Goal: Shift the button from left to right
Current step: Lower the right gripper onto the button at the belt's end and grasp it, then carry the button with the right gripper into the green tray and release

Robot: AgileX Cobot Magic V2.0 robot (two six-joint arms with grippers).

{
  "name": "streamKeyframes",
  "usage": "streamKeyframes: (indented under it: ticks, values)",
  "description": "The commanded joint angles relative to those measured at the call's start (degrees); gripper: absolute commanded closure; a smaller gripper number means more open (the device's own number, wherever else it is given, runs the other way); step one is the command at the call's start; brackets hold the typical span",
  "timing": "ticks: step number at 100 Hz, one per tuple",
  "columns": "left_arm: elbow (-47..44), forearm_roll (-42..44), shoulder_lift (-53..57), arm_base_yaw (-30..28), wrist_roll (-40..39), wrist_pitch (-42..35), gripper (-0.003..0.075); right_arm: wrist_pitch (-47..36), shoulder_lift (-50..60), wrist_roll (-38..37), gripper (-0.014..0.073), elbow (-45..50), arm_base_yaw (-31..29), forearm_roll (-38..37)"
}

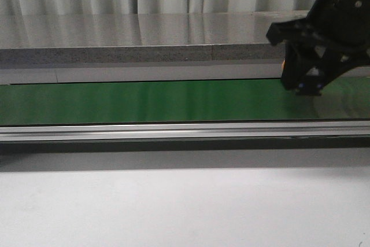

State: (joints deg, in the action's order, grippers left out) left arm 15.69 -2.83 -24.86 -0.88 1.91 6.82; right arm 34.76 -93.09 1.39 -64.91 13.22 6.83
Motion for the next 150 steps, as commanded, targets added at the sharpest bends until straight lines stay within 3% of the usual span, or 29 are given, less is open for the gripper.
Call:
streamKeyframes:
  ticks: [1, 22, 44, 66, 98, 123, 150]
  values:
    - [1.72, -0.55, -0.22, 0.44, -0.19, -4.25, 0.0741, 0.1, 3.48, 0.38, 0.0403, -4.86, -2.63, -2.27]
    - [1.72, -0.55, -0.22, 0.44, -0.19, -4.25, 0.0741, 2.98, 3.48, 0.43, 0.0403, -12.33, -11.82, -10.04]
    - [1.72, -0.55, -0.22, 0.44, -0.19, -4.25, 0.0741, -0.32, 2.94, 0.48, 0.0403, -13.36, -23.25, -18.1]
    - [1.72, -0.55, -0.22, 0.44, -0.19, -4.25, 0.0741, -0.09, -0.9, 0.48, 0.0403, -13.3, -31.87, -19.26]
    - [1.72, -0.55, -0.22, 0.44, -0.19, -4.25, 0.0741, 3.65, -9.02, 0.48, 0.0403, -13.3, -34.9, -18.75]
    - [1.72, -0.55, -0.22, 0.44, -0.19, -4.25, 0.0741, 3.48, -12.12, 5.63, 0.0403, -13.3, -34.9, -11.35]
    - [1.72, -0.55, -0.22, 0.44, -0.19, -4.25, 0.0741, 3.21, -13.49, 5.63, 0.039, -13.3, -34.9, -10.43]
